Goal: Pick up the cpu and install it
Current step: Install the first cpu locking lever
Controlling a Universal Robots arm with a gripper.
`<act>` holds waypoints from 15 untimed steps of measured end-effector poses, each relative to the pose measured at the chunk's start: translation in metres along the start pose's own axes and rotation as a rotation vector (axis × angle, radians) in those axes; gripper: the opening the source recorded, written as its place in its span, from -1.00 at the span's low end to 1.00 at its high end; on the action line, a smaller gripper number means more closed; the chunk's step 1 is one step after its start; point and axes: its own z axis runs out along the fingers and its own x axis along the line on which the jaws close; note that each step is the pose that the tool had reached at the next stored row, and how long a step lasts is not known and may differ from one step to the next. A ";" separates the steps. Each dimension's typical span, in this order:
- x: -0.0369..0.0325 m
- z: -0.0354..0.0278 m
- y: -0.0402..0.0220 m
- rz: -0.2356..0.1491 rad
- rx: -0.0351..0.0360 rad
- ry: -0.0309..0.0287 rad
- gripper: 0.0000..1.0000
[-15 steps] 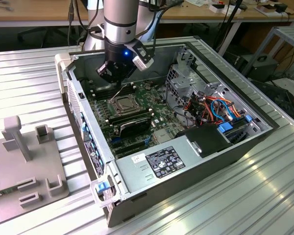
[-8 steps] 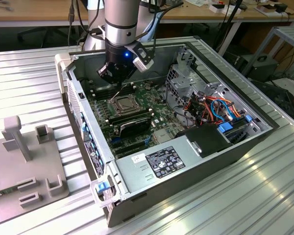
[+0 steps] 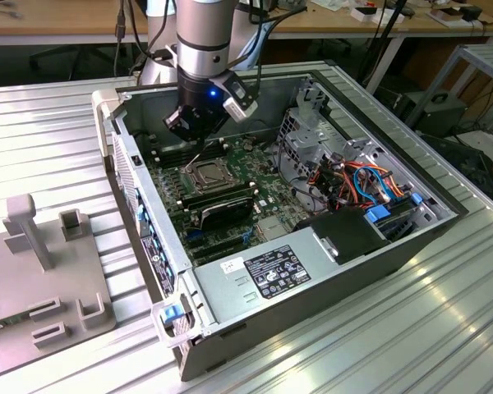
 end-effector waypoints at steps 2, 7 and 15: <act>-0.0003 0.0002 0.0003 0.000 0.0001 0.0001 -0.79; -0.0010 0.0004 0.0010 0.000 0.0000 0.0000 -0.79; -0.0016 0.0015 0.0027 0.000 -0.0001 0.0000 -0.79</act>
